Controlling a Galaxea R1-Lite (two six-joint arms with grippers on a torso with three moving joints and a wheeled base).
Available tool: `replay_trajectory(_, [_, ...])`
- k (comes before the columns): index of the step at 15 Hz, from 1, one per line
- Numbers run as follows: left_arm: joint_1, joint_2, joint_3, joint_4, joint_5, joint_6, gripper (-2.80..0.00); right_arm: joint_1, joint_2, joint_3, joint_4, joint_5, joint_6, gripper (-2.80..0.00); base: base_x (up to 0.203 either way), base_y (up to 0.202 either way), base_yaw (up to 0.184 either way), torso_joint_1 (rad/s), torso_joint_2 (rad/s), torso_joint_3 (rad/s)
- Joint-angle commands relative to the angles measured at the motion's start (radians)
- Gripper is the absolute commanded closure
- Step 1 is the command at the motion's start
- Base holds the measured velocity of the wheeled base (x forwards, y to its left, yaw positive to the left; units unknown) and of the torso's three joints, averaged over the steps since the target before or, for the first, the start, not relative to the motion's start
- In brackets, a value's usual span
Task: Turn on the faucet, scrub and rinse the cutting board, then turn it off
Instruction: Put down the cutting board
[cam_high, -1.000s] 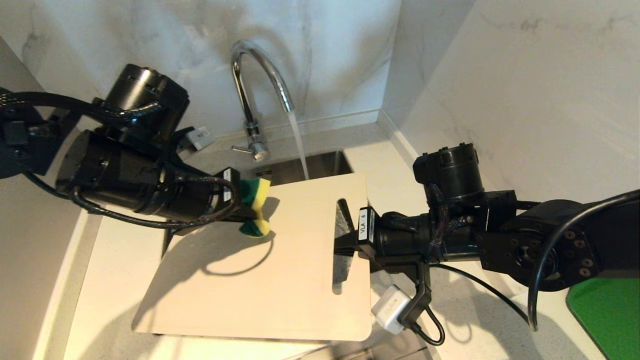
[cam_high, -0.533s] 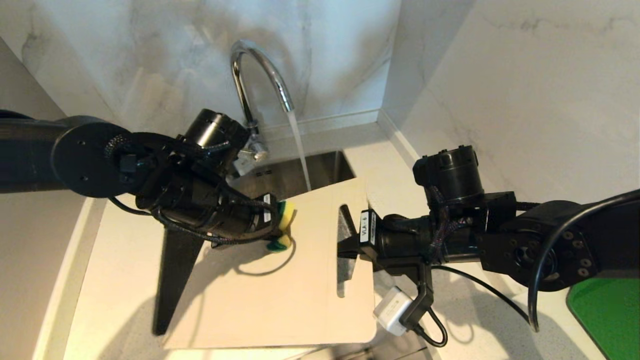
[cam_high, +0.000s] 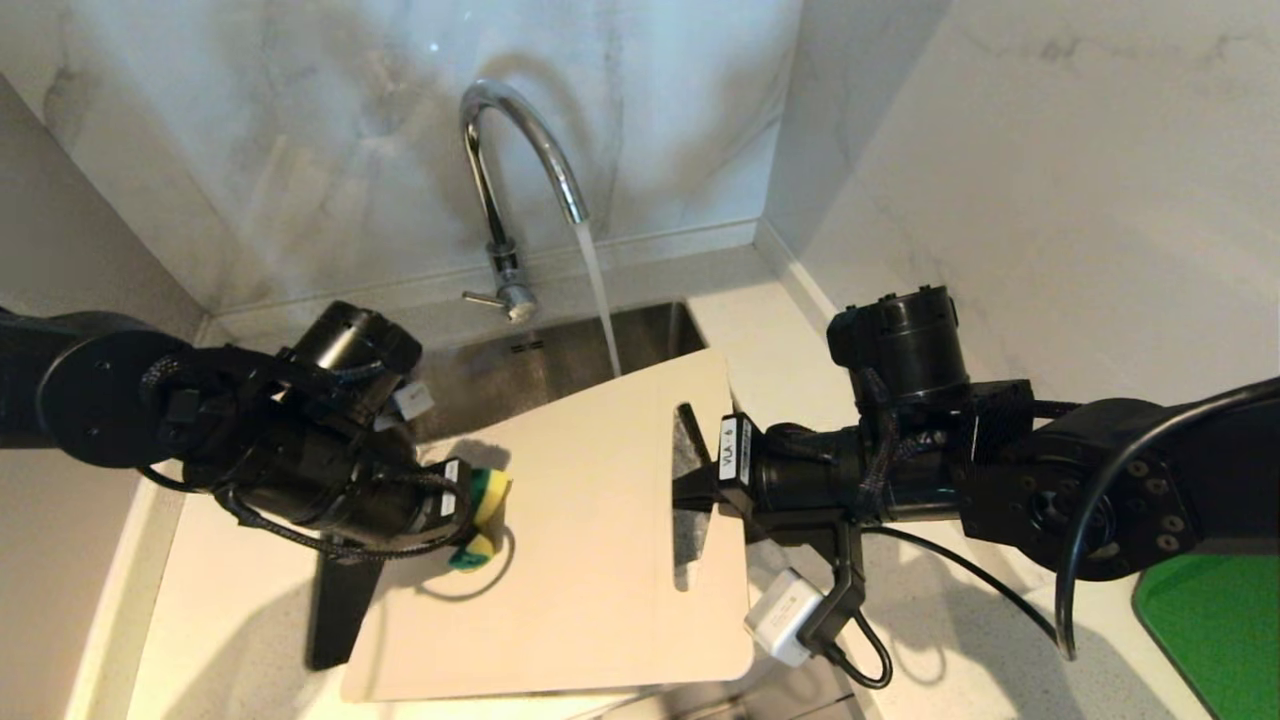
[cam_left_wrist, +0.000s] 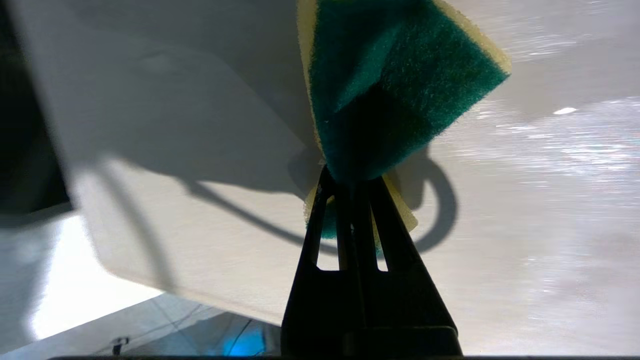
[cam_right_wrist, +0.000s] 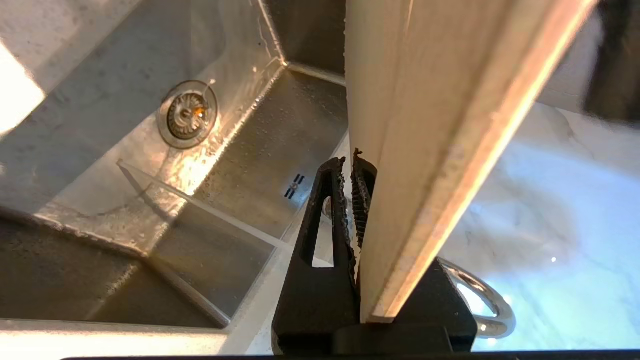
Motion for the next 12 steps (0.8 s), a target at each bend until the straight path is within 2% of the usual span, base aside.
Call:
replay_trajectory(1, [0.066,-0.065,0.150,-0.054,-0.001,0.024,0.00,0.001,-0.005,-0.002,0.000,0.004,-0.012,0.00,0.000,0.000,0.000,0.000,0.00,0.000])
replay_trajectory(5, [0.210,-0.128,0.401,-0.222,-0.006,0.116,0.00,0.001,-0.011,-0.003,0.000,0.004,-0.010,0.00,0.000,0.000,0.000,0.000,0.00,0.000])
replay_trajectory(8, [0.355,-0.154,0.436,-0.279,-0.078,0.185,0.00,0.001,-0.015,-0.003,0.000,0.004,-0.010,0.00,0.000,0.000,0.000,0.000,0.00,0.000])
replay_trajectory(10, [0.397,-0.180,0.439,-0.281,-0.085,0.215,0.00,0.000,-0.028,-0.001,-0.004,0.004,-0.009,0.00,0.000,0.000,0.000,0.000,0.00,0.000])
replay_trajectory(12, [0.471,-0.204,0.439,-0.275,-0.085,0.305,0.00,-0.001,-0.040,0.001,-0.004,0.003,-0.007,0.00,0.000,0.000,0.000,0.000,0.00,0.000])
